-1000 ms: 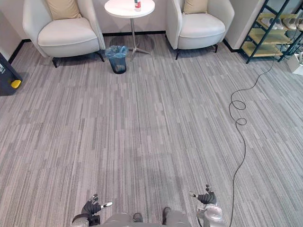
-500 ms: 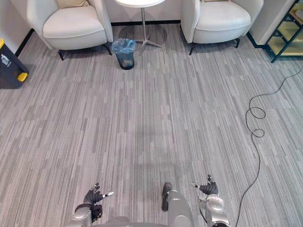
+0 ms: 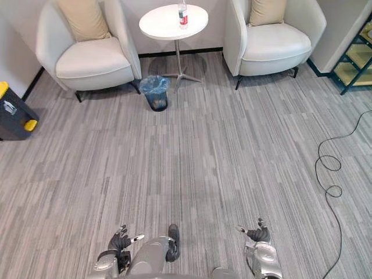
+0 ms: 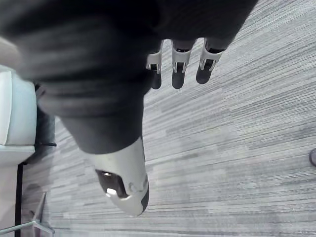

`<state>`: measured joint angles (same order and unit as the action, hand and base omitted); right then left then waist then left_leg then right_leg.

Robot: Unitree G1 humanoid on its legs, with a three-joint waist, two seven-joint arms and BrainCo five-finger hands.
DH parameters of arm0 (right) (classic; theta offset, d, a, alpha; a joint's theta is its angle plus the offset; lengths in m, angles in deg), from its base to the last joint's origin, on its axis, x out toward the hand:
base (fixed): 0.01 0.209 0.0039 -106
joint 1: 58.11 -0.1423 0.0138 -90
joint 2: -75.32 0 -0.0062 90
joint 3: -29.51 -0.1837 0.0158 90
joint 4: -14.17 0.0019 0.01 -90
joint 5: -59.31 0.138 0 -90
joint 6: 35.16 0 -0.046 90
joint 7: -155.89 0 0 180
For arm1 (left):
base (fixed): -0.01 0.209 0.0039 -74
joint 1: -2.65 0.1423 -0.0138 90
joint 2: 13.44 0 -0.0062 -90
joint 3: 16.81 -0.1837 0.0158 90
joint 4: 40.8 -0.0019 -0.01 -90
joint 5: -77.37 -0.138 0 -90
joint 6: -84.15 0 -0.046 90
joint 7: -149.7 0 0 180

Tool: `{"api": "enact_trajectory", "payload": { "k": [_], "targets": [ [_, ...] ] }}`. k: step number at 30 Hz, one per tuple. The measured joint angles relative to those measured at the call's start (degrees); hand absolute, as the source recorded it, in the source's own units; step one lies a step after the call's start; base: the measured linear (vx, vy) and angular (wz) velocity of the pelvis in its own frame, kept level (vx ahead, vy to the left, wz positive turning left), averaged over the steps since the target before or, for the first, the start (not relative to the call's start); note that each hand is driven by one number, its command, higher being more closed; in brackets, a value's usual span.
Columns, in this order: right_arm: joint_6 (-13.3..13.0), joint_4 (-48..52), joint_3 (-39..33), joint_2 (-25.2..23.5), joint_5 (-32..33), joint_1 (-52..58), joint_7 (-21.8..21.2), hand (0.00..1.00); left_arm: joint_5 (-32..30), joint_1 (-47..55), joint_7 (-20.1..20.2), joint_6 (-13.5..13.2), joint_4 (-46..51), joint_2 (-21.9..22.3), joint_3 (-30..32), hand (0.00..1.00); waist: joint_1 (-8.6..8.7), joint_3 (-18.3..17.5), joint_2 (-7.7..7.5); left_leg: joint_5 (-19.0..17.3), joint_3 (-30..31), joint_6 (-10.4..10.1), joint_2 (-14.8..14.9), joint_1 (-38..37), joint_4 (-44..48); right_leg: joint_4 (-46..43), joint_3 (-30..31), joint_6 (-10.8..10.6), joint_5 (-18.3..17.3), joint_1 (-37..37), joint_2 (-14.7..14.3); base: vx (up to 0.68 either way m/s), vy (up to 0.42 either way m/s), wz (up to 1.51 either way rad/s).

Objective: Gather rubbish on tea table into small bin, then transfer packed bag to large trash can.

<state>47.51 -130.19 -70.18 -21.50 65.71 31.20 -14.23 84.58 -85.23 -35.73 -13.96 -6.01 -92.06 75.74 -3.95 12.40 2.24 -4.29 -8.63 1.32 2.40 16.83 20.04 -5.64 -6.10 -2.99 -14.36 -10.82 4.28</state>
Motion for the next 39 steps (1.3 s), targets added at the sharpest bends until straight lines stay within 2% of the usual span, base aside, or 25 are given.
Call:
{"api": "enact_trajectory", "payload": {
  "k": [3, 4, 5, 6, 9, 11, 12, 13, 14, 15, 16, 17, 20, 21, 23, 24, 27, 30, 31, 32, 33, 34, 36, 38, 39],
  "targets": [
    [0.08, -0.79, 0.03, -0.12, -0.22, -0.41, -0.06, 0.00, -0.02, -0.46, 0.07, 0.04, -0.62, -0.09, -0.14, 0.00, -0.22, -0.12, -1.06, -4.74, -1.27, 1.11, -2.11, -1.21, 2.58, -11.14, 3.69, -1.77, -1.97, 3.43, 2.55, 0.41, 0.194, -0.03],
    [0.07, -0.77, 0.07, -0.48, -0.34, -0.78, -0.09, 0.00, -0.04, -0.40, 0.07, 0.15, -1.29, -0.39, -0.23, 0.00, -0.14, -0.11, -1.14, -6.13, -2.14, 1.76, -2.54, -3.87, 1.87, -21.74, 6.47, -4.16, -1.83, 7.38, 3.14, 0.42, 0.167, -0.28],
    [0.05, -0.79, 0.45, -1.03, -0.43, -0.80, -0.16, 0.00, -0.03, -0.21, 0.06, 0.18, -1.43, -0.85, -0.69, 0.00, -0.08, -0.25, -1.57, -7.72, -2.64, 1.96, -3.24, -7.08, 0.89, -32.65, 7.68, -10.93, -0.68, 11.12, 3.96, 0.42, 0.142, -0.28],
    [0.04, -0.80, 0.70, -1.29, -0.47, -0.67, -0.20, 0.00, -0.03, -0.12, 0.05, 0.20, -1.44, -1.17, -0.85, 0.00, 0.01, -0.31, -1.70, -8.29, -2.64, 2.14, -3.49, -8.71, 0.42, -37.27, 7.80, -11.88, -0.67, 12.79, 3.96, 0.43, 0.088, -0.16],
    [0.10, -1.07, 0.98, -1.81, -0.83, 0.05, -0.23, 0.00, 0.05, -0.03, 0.00, 0.16, -1.42, -2.44, -2.37, 0.00, 0.44, -0.43, -1.88, -9.04, -2.40, 3.47, -3.66, -16.70, -3.66, -47.83, 0.95, -5.92, -3.87, 20.30, 4.68, 0.46, 0.011, 0.10],
    [0.08, -1.06, 1.31, -1.69, -1.38, -0.32, -0.26, 0.00, 0.15, -0.69, -0.05, 0.18, -1.46, -2.45, -2.10, 0.00, 1.76, -0.28, -1.44, -9.00, -1.85, 3.40, -2.45, -20.65, -6.91, -41.85, -4.99, -2.19, -5.83, 25.15, 4.05, 0.52, -0.099, 0.14],
    [0.09, -1.05, 1.31, -1.35, -1.44, -1.18, -0.25, 0.00, 0.24, -1.41, -0.05, 0.18, -1.47, -2.19, -2.00, 0.00, 2.58, 0.20, -0.62, -9.04, -0.74, 3.33, -0.40, -23.20, -8.50, -32.34, -6.62, 0.06, -4.66, 28.68, 1.99, 0.54, -0.188, 0.41],
    [0.09, -1.04, 1.31, -1.27, -1.44, -1.14, -0.24, 0.00, 0.51, -1.69, -0.05, 0.19, -1.48, -2.24, -2.08, 0.00, 3.48, 0.39, -0.28, -9.01, 0.31, 3.17, 0.91, -24.95, -9.59, -23.23, -6.07, 0.30, -0.84, 29.64, 0.61, 0.65, -0.254, 0.55],
    [0.08, -1.03, 1.31, -1.31, -1.43, -0.38, -0.20, 0.00, 0.58, -1.60, -0.04, 0.14, -1.49, -2.58, -2.27, 0.00, 3.65, 0.02, -1.49, -9.04, 0.82, 0.44, 0.73, -26.74, -10.41, -12.85, -4.94, -0.10, 6.40, 29.27, 0.14, 0.58, -0.264, 0.58],
    [0.05, -1.07, 1.23, -1.24, -1.45, 0.76, -0.20, 0.00, 0.59, -1.68, -0.04, 0.13, -1.50, -2.82, -2.33, 0.00, 3.67, -0.48, -2.74, -10.23, 1.59, -2.04, 0.40, -28.04, -10.41, -9.87, -3.66, 1.86, 15.43, 29.07, 0.52, 0.61, -0.293, 0.44],
    [0.28, -1.80, 1.14, -0.21, -1.47, 1.20, -0.16, 0.00, 0.62, -2.09, -0.11, 0.16, -2.24, -1.84, -2.16, 0.00, 3.54, -0.81, -1.05, -11.61, 3.32, -4.24, 2.79, -29.76, -10.06, -13.91, -4.74, 4.96, 16.25, 29.23, -0.50, 0.49, -0.252, 0.33],
    [0.37, -1.86, 1.12, -0.10, -1.46, 1.03, -0.16, 0.00, 0.60, -2.16, 0.02, 0.11, -2.35, -1.73, -2.11, 0.00, 3.51, -1.22, -0.61, -11.23, 3.89, -4.88, 3.66, -29.30, -9.24, -14.56, -5.19, 4.96, 14.61, 29.18, -1.00, 0.48, -0.270, 0.23],
    [0.31, -1.75, 0.98, -0.03, -1.39, 0.46, -0.20, 0.00, 0.55, -3.31, -0.01, 0.05, -2.39, -0.37, -1.00, 0.00, 3.95, -1.38, 0.94, -7.84, 7.50, -9.41, 7.89, -20.15, 10.98, -10.53, -7.95, 6.53, 11.39, 23.98, -4.28, 0.44, -0.312, 0.31],
    [0.31, -1.50, 1.18, -0.25, -1.30, 0.48, -0.19, 0.00, 0.54, -3.25, -0.02, 0.06, -2.12, 0.13, -0.13, 0.00, 3.97, -1.30, 1.17, -5.75, 8.37, -9.90, 8.84, -17.55, 17.56, -8.85, -8.48, 6.90, 11.16, 21.64, -5.00, 0.37, -0.240, 0.36],
    [0.12, -0.27, 1.40, -1.75, -1.17, 1.70, -0.08, 0.00, 0.57, -2.07, -0.02, 0.04, -0.54, 0.67, 0.42, 0.00, 2.88, -0.86, 0.93, -6.16, 6.75, -9.59, 12.28, -10.28, 37.44, -3.69, -9.12, 8.45, 9.79, 12.10, -7.54, 0.36, -0.194, 0.11],
    [-0.10, -0.21, 1.36, -2.24, -0.77, 1.49, -0.12, 0.00, 0.61, -1.51, -0.02, 0.05, -0.24, 0.66, 0.36, 0.00, 2.67, -0.75, 0.58, -6.66, 5.41, -8.76, 12.53, -7.92, 39.21, -2.25, -9.09, 8.82, 9.33, 9.65, -7.82, 0.23, -0.124, -0.03],
    [-0.17, -0.19, 1.01, -2.11, 0.18, -0.23, -0.04, 0.00, 0.67, -1.12, -0.03, 0.05, 0.20, 1.00, 0.34, 0.00, 1.33, -0.58, 0.32, -8.42, 0.95, -5.88, 10.64, -1.10, 27.82, 0.21, -7.04, 8.05, 8.99, 6.70, -7.73, 0.28, -0.048, -0.29],
    [-0.11, -0.48, -0.01, -1.85, 0.20, -0.88, 0.00, 0.00, 1.09, -0.99, -0.15, 0.06, 0.19, 1.24, 0.31, 0.00, -0.10, -0.30, 0.72, -6.88, 1.54, -7.17, 4.97, -1.46, 4.00, 0.44, -4.78, 6.43, 7.87, 5.67, -6.02, 0.32, 0.129, -0.38],
    [-0.11, -0.52, 0.00, -1.58, 0.20, -1.13, 0.01, 0.00, 1.12, -0.84, -0.22, 0.06, 0.09, 1.27, 0.31, 0.00, -0.17, -0.25, 1.47, -3.39, 2.66, -7.14, 3.73, -2.39, -5.17, 0.81, -3.75, 5.47, 6.97, 4.94, -6.06, 0.31, 0.185, -0.42],
    [-0.10, -0.54, 0.15, -1.37, 0.18, -1.16, 0.01, 0.00, 1.12, -0.74, -0.30, 0.05, -0.10, 1.31, 0.31, 0.00, -0.18, -0.33, 2.08, -2.22, 3.22, -7.31, 3.72, -2.88, -8.13, 0.58, -3.04, 5.02, 6.23, 4.69, -6.41, 0.34, 0.220, -0.55],
    [-0.05, -0.81, 0.70, -1.30, 0.18, -1.21, 0.01, 0.00, 1.12, -0.56, -0.64, 0.02, -0.99, 1.14, 0.32, 0.00, -0.37, -0.62, 2.93, 2.72, 3.66, -5.10, 3.56, -4.04, -8.51, -0.62, -1.15, 3.91, 4.32, 4.05, -6.52, 0.34, 0.217, -0.59],
    [-0.02, -1.01, 1.65, -1.38, 0.00, -1.16, -0.05, 0.00, 1.12, -0.23, -0.84, 0.04, -1.65, 0.93, 0.33, 0.00, -0.39, -0.83, 2.06, 3.45, 3.02, -3.75, 2.96, -4.25, -6.38, -1.47, 0.35, 2.83, 2.70, 3.37, -5.62, 0.41, 0.246, -0.61],
    [-0.02, -1.05, 1.63, -1.77, -0.30, -0.87, -0.08, 0.00, 1.20, 0.21, -0.75, 0.02, -1.62, 0.48, 0.33, 0.00, -1.32, -1.36, -0.64, 0.24, 0.66, -1.70, 0.62, -5.06, -4.79, -3.47, 2.12, 0.92, -0.02, 3.32, -2.77, 0.32, 0.163, -0.41],
    [-0.02, -1.07, 1.39, -1.70, -0.37, -0.56, -0.09, 0.00, 1.16, -0.09, -0.62, 0.02, -1.63, 0.28, 0.06, 0.00, -1.63, -1.70, -1.54, -1.20, -0.13, -1.13, -0.71, -5.81, -4.89, -6.45, 3.55, -0.28, -1.26, 4.31, -1.27, 0.32, 0.153, -0.28],
    [-0.02, -1.06, 1.52, -1.73, -0.55, -0.27, -0.23, 0.00, 1.11, 0.27, -0.58, 0.04, -1.66, 0.34, 0.06, 0.00, -1.57, -1.86, -1.68, -2.76, -1.46, -0.18, -2.20, -8.56, -6.41, -19.32, 6.85, -3.62, -2.62, 9.42, 0.29, 0.35, 0.165, -0.25]
  ]
}}
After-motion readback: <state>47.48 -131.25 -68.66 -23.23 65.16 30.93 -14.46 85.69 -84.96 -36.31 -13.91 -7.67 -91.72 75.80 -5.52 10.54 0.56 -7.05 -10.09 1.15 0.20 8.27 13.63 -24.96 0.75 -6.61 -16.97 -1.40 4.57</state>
